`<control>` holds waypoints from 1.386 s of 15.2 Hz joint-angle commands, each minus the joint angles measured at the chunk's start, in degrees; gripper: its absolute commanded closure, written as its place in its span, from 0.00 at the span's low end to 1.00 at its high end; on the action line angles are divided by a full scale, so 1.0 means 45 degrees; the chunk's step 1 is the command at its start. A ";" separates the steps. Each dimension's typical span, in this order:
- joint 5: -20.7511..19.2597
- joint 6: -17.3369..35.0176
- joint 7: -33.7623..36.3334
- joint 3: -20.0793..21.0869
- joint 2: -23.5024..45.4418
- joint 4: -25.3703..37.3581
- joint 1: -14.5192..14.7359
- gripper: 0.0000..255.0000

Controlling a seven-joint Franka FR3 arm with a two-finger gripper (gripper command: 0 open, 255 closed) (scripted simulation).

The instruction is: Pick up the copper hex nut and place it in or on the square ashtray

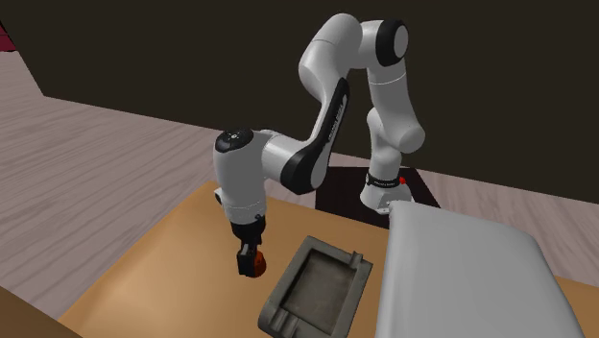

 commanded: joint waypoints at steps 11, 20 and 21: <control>-0.0103 0.0154 0.0062 -0.0051 0.0158 -0.0011 0.0042 1.00; 0.0039 -0.0116 -0.0030 0.0021 -0.0044 0.0084 -0.0012 1.00; 0.0110 -0.0253 -0.0076 0.0055 -0.0142 0.0136 -0.0037 1.00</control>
